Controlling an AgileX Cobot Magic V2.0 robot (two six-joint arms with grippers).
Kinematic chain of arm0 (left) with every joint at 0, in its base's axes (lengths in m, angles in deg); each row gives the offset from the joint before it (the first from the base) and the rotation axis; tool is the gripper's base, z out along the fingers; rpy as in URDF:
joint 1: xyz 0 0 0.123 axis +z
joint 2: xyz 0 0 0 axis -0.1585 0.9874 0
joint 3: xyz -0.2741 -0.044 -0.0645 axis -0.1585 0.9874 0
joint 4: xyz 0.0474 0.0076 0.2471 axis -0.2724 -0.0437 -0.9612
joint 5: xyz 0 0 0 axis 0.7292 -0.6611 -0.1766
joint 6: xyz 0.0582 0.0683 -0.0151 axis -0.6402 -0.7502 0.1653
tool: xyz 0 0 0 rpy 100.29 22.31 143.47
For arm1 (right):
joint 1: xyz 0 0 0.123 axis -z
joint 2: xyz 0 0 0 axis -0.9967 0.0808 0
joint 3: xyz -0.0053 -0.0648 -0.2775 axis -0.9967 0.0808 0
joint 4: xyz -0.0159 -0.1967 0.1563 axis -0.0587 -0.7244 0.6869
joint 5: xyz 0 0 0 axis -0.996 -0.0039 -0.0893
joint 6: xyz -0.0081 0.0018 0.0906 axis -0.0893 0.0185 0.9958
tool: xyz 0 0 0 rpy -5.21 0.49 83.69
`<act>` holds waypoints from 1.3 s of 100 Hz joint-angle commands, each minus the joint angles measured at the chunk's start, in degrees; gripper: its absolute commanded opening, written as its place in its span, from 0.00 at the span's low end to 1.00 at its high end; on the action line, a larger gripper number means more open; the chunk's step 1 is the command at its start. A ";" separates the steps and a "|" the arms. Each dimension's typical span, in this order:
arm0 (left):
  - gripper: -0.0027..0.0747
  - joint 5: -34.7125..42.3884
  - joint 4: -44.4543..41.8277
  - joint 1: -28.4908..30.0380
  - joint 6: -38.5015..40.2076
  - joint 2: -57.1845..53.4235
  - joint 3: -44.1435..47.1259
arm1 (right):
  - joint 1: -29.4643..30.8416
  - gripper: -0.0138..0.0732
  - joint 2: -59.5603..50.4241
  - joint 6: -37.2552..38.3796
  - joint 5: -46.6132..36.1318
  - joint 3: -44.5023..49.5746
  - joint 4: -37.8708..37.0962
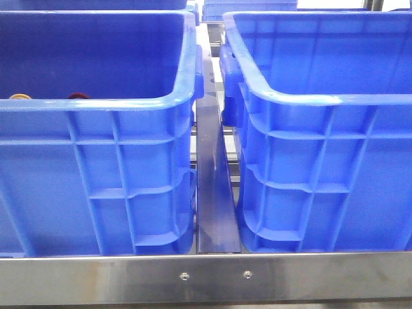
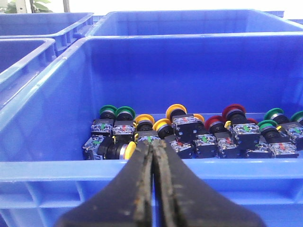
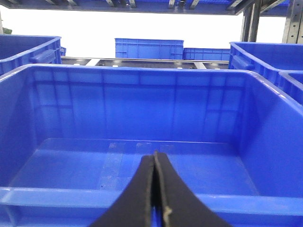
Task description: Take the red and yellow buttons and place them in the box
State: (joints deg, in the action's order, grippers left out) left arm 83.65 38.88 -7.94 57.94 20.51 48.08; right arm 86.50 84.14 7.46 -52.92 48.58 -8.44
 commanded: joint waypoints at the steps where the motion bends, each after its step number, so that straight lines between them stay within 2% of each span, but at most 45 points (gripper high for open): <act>1: 0.01 4.51 0.47 0.25 0.38 -1.65 1.10 | 0.13 0.08 -1.27 0.00 -4.61 0.31 -0.47; 58: 0.01 4.89 0.47 0.25 0.38 -1.65 1.10 | 0.13 0.08 -1.27 0.00 -4.61 0.31 -0.47; 76: 0.01 4.57 0.47 0.25 0.38 -1.65 -1.44 | 0.13 0.08 -1.27 0.00 -4.61 0.31 -0.47; 100: 0.01 -4.98 0.47 0.25 0.38 0.95 -11.94 | 0.13 0.08 -1.27 0.00 -4.61 0.31 -0.47; 130: 0.01 -16.17 1.53 -0.18 0.38 14.43 -25.49 | 0.13 0.08 -1.27 0.00 -4.61 0.31 -0.47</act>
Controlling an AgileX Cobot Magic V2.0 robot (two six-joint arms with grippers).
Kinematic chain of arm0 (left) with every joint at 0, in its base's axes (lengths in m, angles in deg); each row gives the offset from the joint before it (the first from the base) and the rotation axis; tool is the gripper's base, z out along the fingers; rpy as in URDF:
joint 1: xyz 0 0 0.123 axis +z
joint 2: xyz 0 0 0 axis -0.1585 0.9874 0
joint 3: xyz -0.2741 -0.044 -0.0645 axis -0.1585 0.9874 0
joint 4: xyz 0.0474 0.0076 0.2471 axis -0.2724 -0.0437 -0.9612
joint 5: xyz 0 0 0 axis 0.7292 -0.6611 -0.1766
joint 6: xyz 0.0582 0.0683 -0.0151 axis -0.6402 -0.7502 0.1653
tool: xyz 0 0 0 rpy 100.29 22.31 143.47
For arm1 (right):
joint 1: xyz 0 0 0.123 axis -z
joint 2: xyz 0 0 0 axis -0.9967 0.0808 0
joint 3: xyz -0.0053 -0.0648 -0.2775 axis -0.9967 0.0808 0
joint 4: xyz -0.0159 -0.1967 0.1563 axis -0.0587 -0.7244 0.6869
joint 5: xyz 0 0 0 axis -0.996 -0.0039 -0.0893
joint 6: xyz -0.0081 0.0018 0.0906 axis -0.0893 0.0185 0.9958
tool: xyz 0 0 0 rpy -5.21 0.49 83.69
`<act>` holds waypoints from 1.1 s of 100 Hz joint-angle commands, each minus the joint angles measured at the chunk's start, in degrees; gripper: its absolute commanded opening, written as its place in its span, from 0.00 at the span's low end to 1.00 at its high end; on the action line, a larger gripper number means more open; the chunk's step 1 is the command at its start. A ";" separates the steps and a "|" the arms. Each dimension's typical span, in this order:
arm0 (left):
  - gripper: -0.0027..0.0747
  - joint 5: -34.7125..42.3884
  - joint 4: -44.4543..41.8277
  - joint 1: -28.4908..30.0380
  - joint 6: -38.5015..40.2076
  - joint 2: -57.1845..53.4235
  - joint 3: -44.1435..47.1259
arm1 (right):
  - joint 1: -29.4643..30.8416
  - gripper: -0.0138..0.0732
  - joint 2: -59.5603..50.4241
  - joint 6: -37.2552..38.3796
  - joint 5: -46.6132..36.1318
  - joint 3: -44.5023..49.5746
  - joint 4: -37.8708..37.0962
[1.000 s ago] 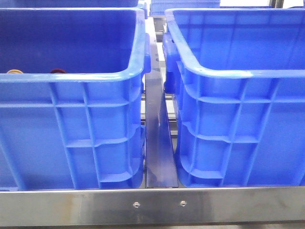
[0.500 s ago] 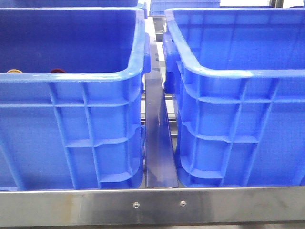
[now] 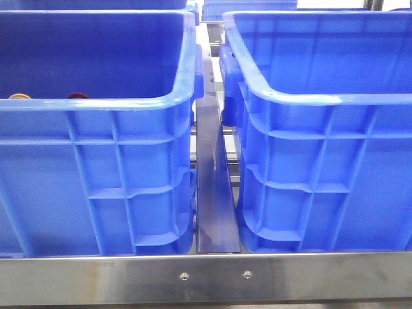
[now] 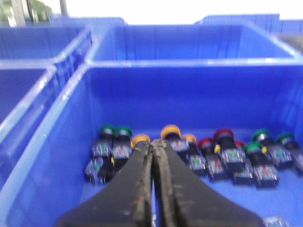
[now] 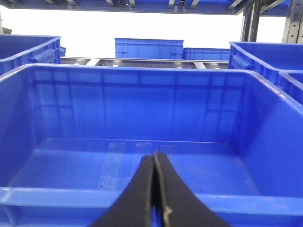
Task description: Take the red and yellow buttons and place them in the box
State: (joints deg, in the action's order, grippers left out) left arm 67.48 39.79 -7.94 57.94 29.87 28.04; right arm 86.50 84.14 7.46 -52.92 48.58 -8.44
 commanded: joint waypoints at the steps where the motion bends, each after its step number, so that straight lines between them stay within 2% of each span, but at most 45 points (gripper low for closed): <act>1: 0.01 -0.27 0.61 -0.18 0.38 5.97 -5.76 | 0.13 0.08 -1.27 0.00 -4.61 0.31 -0.47; 27: 0.01 -2.66 0.61 -0.18 0.38 21.65 -15.39 | 0.13 0.08 -1.27 0.00 -4.61 0.31 -0.47; 36: 0.04 -2.81 0.61 -0.18 0.38 27.06 -18.25 | 0.13 0.08 -1.27 0.00 -4.61 0.31 -0.47; 46: 0.21 -3.99 0.61 -0.18 0.38 33.34 -21.61 | 0.13 0.08 -1.27 0.00 -4.61 0.31 -0.47; 58: 0.54 -4.88 0.61 -0.18 0.38 40.79 -25.79 | 0.13 0.08 -1.27 0.00 -4.61 0.31 -0.47; 63: 0.64 -5.18 0.61 -0.18 0.38 43.86 -27.73 | 0.13 0.08 -1.27 0.00 -4.61 0.31 -0.47; 68: 0.69 -6.07 1.10 -0.18 0.38 46.85 -29.53 | 0.13 0.08 -1.27 0.00 -4.61 0.31 -0.47; 81: 0.68 -10.26 3.64 -0.22 0.38 54.88 -34.68 | 0.13 0.08 -1.27 0.00 -4.61 0.31 -0.47; 110: 0.68 -25.56 3.64 -2.95 0.38 71.03 -48.33 | 0.13 0.08 -1.27 0.00 -4.61 0.31 -0.47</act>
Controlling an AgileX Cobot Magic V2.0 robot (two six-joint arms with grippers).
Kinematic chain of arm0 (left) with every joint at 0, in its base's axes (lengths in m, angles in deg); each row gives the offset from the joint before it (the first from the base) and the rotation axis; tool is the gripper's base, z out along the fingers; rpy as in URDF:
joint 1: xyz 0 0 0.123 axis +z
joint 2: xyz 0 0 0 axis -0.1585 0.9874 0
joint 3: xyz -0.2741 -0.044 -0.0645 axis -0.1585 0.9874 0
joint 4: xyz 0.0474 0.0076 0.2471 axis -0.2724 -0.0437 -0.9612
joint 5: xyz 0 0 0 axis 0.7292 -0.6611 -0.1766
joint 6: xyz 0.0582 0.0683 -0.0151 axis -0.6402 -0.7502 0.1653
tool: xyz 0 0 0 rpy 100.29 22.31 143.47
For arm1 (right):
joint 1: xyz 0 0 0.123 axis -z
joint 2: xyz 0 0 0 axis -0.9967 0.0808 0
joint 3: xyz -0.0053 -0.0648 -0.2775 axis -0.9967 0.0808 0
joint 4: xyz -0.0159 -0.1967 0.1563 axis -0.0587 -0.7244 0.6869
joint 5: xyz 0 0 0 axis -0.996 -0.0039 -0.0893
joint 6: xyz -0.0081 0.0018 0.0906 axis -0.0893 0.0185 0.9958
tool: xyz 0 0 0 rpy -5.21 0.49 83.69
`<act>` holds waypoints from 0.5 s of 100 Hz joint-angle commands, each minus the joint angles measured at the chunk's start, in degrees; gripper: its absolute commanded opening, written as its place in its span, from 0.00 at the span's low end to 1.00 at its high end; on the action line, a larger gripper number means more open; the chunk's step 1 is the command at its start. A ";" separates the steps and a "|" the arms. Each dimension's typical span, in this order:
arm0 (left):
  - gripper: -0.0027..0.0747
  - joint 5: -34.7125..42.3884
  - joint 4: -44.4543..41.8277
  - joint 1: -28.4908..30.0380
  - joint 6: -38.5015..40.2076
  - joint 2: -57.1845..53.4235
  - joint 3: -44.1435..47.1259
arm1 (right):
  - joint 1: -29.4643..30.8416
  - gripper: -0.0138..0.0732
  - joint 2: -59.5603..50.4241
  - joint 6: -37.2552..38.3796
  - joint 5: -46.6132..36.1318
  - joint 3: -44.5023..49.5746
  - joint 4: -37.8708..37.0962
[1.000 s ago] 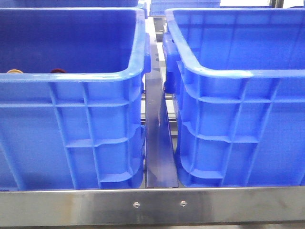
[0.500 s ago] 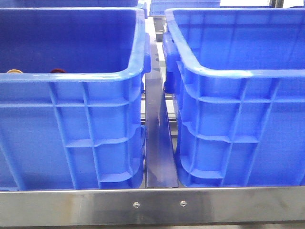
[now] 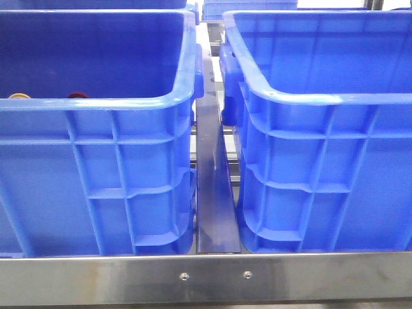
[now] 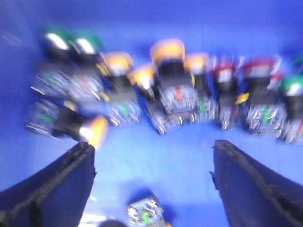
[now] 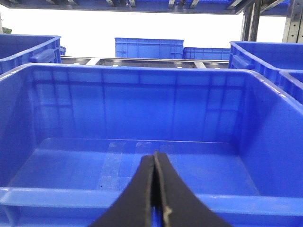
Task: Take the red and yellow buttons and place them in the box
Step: 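Lower the left gripper into the button bin and grasp a yellow-capped button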
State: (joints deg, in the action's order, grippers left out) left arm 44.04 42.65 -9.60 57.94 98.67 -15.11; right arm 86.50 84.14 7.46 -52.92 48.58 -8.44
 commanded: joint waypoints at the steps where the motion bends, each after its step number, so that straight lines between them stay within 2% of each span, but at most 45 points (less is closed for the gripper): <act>1: 0.68 -2.40 0.79 -1.32 0.38 2.90 -5.46 | 0.13 0.08 -1.27 0.00 -4.61 0.31 -0.47; 20: 0.68 -6.73 1.69 -2.59 0.38 10.38 -11.51 | 0.13 0.08 -1.27 0.00 -4.61 0.31 -0.47; 50: 0.68 -6.60 2.06 -2.59 0.38 17.88 -16.59 | 0.13 0.08 -1.27 0.00 -4.61 0.31 -0.47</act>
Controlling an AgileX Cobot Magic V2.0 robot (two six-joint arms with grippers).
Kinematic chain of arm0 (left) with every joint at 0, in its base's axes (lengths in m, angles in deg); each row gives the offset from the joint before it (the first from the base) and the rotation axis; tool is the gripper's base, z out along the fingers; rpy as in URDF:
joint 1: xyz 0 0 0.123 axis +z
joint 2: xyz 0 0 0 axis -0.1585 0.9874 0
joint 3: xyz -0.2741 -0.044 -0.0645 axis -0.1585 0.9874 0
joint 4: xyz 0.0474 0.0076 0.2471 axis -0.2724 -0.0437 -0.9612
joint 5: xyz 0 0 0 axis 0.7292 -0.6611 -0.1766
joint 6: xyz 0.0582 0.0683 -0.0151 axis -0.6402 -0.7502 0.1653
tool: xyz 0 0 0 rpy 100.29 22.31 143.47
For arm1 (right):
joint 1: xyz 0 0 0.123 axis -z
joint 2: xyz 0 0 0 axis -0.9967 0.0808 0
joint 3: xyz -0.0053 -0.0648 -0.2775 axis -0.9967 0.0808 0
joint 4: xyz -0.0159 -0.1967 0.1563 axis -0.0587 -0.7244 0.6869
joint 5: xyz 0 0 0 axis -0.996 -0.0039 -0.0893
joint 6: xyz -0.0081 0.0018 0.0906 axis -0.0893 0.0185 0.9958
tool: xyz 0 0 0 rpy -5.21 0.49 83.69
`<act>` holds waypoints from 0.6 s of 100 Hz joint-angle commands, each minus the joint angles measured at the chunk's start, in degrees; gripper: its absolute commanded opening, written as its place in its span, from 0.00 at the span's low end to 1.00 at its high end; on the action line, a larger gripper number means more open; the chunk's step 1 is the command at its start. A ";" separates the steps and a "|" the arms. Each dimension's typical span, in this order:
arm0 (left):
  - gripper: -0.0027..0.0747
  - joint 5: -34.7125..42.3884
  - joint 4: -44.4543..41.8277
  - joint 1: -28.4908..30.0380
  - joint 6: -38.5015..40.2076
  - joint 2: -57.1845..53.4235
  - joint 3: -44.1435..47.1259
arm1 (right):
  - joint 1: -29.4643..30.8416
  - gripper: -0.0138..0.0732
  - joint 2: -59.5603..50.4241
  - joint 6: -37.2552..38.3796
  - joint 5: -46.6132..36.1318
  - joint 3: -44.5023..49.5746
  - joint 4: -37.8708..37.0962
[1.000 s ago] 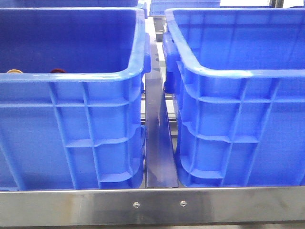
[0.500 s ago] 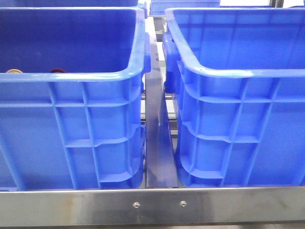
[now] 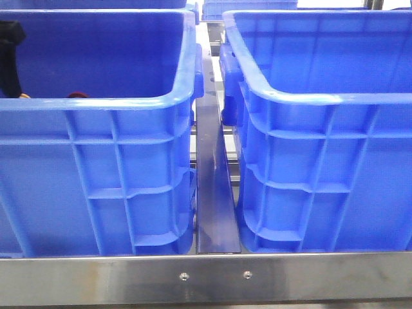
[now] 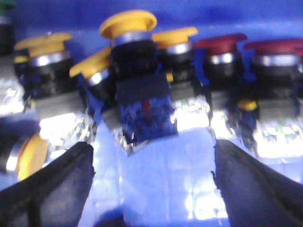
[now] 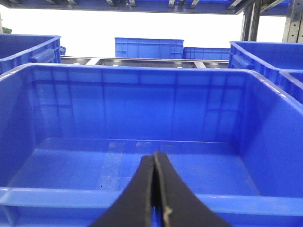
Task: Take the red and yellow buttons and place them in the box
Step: 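Lower the left gripper into the button bin and grasp a yellow-capped button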
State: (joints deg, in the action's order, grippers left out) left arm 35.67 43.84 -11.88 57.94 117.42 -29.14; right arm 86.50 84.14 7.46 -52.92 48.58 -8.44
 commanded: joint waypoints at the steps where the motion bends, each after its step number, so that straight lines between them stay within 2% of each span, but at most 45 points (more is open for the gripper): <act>1: 0.68 1.85 0.86 -0.30 0.52 -0.73 -2.75 | 0.13 0.08 -1.27 0.00 -4.61 0.31 -0.47; 30: 0.65 5.99 1.10 -0.19 0.59 3.05 -4.31 | 0.13 0.08 -1.27 0.00 -4.61 0.31 -0.47; 60: 0.48 7.48 1.10 -0.19 0.59 3.05 -4.31 | 0.13 0.08 -1.27 0.00 -4.61 0.31 -0.47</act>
State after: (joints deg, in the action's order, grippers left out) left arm 41.07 44.12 -11.88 57.96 123.02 -31.64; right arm 86.50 84.14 7.46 -52.92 48.58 -8.44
